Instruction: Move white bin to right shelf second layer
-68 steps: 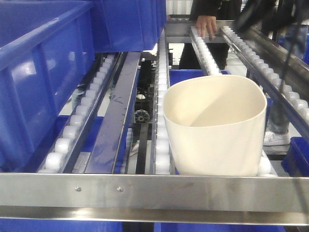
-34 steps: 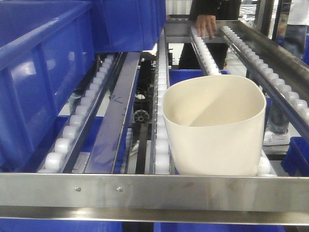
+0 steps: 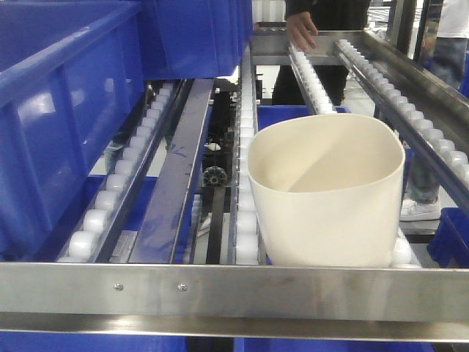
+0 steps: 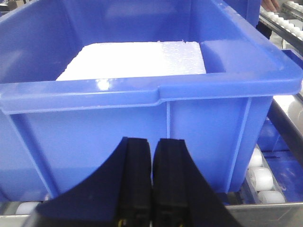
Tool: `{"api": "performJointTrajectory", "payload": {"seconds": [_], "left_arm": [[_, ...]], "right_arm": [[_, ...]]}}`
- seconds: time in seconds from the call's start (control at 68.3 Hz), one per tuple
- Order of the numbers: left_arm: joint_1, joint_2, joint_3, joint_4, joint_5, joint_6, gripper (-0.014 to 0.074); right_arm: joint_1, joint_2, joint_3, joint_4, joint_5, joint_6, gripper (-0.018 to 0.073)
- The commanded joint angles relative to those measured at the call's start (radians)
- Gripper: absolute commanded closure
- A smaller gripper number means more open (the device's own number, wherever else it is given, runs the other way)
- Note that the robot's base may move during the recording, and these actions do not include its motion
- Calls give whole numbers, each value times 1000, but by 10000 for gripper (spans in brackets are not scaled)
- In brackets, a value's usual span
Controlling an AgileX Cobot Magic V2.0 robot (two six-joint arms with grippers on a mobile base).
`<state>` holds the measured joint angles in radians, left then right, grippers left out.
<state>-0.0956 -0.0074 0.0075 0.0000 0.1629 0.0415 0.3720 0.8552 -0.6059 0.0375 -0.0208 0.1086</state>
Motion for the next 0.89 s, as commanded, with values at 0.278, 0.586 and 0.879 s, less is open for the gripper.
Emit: {"api": "performJointTrajectory", "payload": {"seconds": [0.278, 0.586, 0.879], "left_arm": [[-6, -14, 37, 0, -85, -3, 512], [-6, -14, 37, 0, -85, -3, 512], [-6, -14, 37, 0, -85, -3, 512]], "right_arm": [[2, -8, -27, -1, -93, -2, 504], [-64, -140, 53, -2, -48, -2, 504], [-194, -370, 288, -2, -49, -2, 504]]}}
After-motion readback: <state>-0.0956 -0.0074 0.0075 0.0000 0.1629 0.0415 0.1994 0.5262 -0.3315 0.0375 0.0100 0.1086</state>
